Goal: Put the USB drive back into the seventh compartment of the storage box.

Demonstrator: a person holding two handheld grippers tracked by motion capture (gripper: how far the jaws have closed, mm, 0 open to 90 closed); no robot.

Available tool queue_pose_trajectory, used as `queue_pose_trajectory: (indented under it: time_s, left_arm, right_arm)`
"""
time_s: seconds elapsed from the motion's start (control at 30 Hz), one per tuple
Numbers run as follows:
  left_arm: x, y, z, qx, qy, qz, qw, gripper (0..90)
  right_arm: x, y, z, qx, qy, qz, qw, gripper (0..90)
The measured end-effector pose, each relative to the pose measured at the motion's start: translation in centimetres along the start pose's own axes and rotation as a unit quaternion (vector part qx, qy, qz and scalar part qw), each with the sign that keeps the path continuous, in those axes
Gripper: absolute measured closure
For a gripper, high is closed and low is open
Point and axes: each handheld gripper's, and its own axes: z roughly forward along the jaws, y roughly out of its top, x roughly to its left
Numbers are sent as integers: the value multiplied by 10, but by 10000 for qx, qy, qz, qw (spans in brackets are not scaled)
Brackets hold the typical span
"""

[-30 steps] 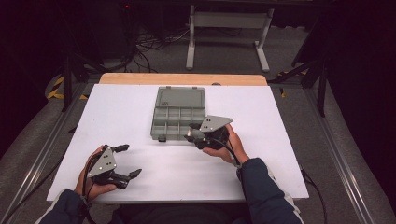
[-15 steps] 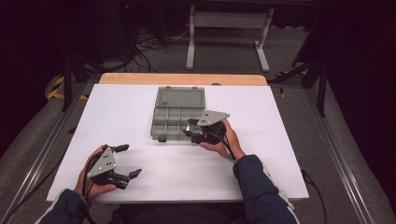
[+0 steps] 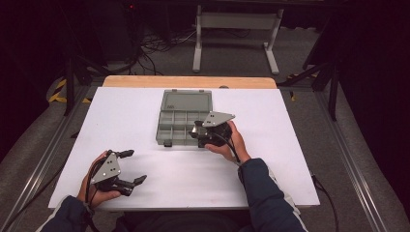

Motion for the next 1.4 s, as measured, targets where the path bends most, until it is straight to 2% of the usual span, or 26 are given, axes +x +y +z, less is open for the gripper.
queue_pose_trajectory:
  time_s: [0.3,0.47,0.77,1.4]
  left_arm:
    - [1,0,0,19,-20,-2,10000,79]
    - [0,0,1,25,-34,7,10000,81]
    - [0,0,1,43,-27,39,10000,85]
    - [0,0,1,43,-45,22,10000,85]
  right_arm:
    - [-2,-2,13,114,-60,16,9999,542]
    - [-5,-8,20,203,-131,151,9996,542]
    - [-3,-11,24,301,-105,179,9993,541]
    - [-4,-13,25,327,-123,286,9990,539]
